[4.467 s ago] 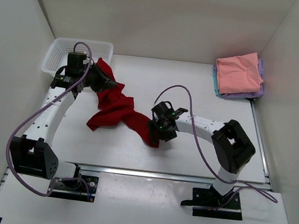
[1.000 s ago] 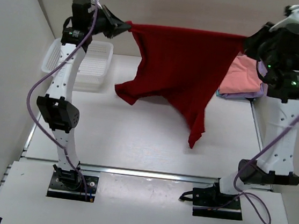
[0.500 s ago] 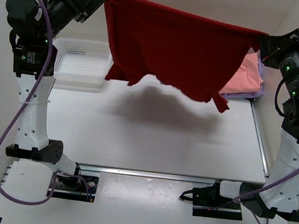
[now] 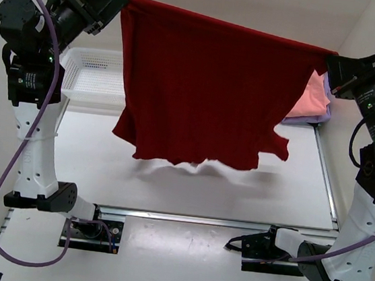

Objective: Fold and stack the t-shirts
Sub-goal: Flatten out the tshirt

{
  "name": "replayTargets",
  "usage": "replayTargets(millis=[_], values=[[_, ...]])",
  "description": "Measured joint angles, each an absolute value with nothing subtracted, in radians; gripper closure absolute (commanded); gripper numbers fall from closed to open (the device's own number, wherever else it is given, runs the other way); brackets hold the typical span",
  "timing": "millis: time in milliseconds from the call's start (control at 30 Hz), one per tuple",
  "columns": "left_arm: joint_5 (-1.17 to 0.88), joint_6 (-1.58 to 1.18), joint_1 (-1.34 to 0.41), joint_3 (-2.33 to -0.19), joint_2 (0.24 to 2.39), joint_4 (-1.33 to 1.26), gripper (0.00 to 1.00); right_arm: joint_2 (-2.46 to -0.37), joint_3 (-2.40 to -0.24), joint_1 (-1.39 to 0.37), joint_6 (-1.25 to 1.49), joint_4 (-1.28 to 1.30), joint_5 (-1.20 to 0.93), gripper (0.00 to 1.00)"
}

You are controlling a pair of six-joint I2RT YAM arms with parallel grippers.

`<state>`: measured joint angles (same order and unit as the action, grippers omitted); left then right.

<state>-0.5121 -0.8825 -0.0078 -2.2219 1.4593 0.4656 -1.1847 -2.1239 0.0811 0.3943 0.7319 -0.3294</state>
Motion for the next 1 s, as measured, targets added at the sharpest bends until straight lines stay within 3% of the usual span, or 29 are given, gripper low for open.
replayTargets(millis=[267,467,533,567,600,633,667,700,767,800,900,1000], values=[[-0.469,-0.827,-0.047,-2.155,1.519,0.477,1.0,-1.242,-1.993,0.025,0.401,0.71,-0.345,1.0],[-0.348,-0.752,-0.083,-2.22,1.84,0.536,1.0,-1.503,-1.898,-0.041,0.367,0.673,-0.274,1.0],[-0.316,-0.746,-0.09,-2.246,1.969,0.543,0.93,-1.637,-1.895,-0.048,0.36,0.671,-0.245,1.0],[-0.304,-0.747,-0.093,-2.259,2.055,0.555,0.7,-1.686,-1.901,-0.051,0.357,0.672,-0.233,0.83],[-0.302,-0.751,-0.094,-2.27,2.094,0.563,0.7,-1.752,-1.918,-0.051,0.355,0.678,-0.214,0.77],[-0.304,-0.764,-0.094,-2.294,2.16,0.577,0.56,-1.838,-1.972,-0.052,0.348,0.712,-0.184,0.67],[-0.307,-0.768,-0.094,-2.315,2.223,0.58,0.47,-1.892,-2.016,-0.053,0.345,0.731,-0.16,0.59],[-0.315,-0.779,-0.091,-2.331,2.269,0.585,0.4,-1.963,-2.094,-0.054,0.339,0.761,-0.124,0.48],[-0.334,-0.799,-0.086,-2.337,2.336,0.6,0.3,-2.071,-2.248,-0.064,0.322,0.801,-0.053,0.39],[-0.341,-0.804,-0.083,-2.337,2.35,0.614,0.26,-2.109,-2.311,-0.068,0.315,0.817,-0.018,0.37],[-0.357,-0.812,-0.075,-2.281,2.312,0.598,0.33,-2.094,-2.338,-0.101,0.296,0.838,0.04,0.39],[-0.373,-0.809,-0.071,-2.155,2.194,0.564,0.37,-1.958,-2.175,-0.168,0.295,0.817,0.031,0.42]])
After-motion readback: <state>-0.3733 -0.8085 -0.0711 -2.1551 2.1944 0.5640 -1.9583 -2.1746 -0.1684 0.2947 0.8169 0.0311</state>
